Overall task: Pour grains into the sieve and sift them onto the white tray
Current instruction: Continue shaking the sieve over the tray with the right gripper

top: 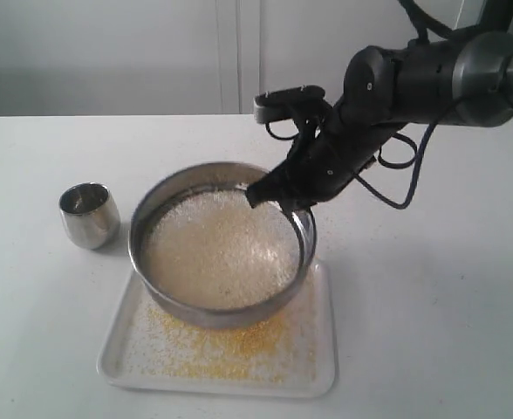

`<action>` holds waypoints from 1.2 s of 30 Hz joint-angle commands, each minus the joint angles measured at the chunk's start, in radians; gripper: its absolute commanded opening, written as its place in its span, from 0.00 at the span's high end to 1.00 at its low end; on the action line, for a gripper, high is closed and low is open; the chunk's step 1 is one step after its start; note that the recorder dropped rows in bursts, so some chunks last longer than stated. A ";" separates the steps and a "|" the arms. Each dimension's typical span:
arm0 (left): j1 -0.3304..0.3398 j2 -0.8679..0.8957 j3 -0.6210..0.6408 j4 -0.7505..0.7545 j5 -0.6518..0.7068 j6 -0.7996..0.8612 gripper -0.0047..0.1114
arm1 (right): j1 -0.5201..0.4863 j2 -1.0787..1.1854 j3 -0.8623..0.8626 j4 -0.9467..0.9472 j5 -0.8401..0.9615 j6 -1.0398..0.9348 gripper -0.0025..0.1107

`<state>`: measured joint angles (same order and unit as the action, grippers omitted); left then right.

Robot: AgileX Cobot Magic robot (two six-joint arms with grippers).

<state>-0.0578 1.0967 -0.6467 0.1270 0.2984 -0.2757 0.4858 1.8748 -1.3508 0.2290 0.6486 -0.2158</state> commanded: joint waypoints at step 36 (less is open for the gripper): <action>0.003 -0.008 0.008 0.000 0.008 -0.004 0.96 | -0.018 -0.135 0.150 0.168 0.046 -0.375 0.98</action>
<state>-0.0578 1.0967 -0.6467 0.1270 0.2984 -0.2757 0.4330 1.7539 -1.1938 0.3748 0.6497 -0.4314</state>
